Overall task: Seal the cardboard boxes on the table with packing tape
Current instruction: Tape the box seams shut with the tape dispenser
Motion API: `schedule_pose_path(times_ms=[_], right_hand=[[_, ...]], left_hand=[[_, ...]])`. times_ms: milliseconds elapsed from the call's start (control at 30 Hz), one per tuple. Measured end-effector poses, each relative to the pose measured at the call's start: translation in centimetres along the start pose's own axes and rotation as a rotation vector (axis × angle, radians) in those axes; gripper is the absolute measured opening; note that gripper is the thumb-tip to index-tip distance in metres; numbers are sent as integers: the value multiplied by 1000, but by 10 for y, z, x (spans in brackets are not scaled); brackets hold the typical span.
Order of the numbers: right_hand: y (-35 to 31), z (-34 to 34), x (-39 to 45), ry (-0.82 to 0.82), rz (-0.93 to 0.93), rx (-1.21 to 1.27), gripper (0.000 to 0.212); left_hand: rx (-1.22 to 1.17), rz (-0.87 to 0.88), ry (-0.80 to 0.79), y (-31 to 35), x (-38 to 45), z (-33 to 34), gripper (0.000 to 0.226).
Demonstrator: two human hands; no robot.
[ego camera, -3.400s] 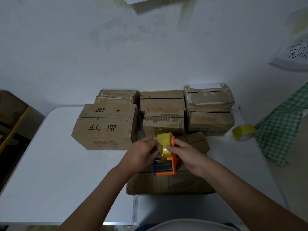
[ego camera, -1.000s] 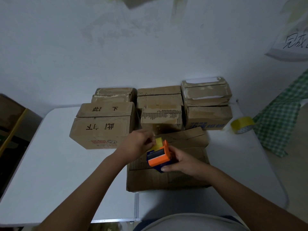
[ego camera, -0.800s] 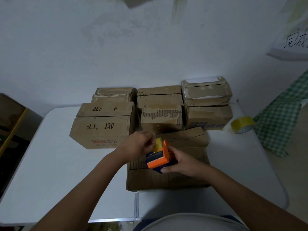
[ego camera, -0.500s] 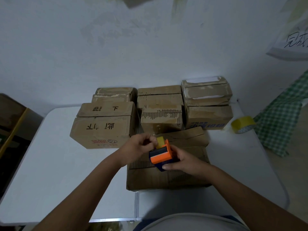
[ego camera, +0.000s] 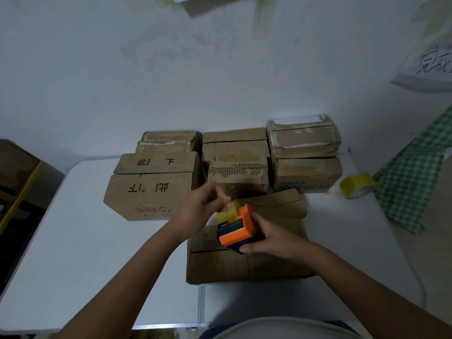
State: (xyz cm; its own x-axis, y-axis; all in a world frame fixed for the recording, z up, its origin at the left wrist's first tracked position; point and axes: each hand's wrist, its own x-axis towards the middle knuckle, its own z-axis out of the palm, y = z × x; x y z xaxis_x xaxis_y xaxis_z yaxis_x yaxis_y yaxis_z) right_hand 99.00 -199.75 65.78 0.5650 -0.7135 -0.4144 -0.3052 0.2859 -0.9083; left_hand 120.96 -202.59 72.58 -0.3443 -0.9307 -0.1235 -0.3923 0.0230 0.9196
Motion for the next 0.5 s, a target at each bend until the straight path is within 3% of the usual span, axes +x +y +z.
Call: schedule_pose_path(times_ms=[100, 233, 367, 433, 500], right_hand=[[1, 1, -2, -34, 15, -52, 81], [3, 4, -4, 60, 13, 121, 70], [2, -6, -7, 143, 77, 334, 75], [1, -12, -11, 134, 102, 423, 73], [-2, -17, -14, 110, 110, 501, 64]], left_hand=[[-112, 17, 64, 13, 6, -13, 9], [-329, -18, 85, 14, 12, -29, 9], [-256, -129, 141, -9, 10, -15, 7], [-146, -178, 105, -19, 8, -5, 22], [-61, -177, -28, -25, 5, 1, 40]])
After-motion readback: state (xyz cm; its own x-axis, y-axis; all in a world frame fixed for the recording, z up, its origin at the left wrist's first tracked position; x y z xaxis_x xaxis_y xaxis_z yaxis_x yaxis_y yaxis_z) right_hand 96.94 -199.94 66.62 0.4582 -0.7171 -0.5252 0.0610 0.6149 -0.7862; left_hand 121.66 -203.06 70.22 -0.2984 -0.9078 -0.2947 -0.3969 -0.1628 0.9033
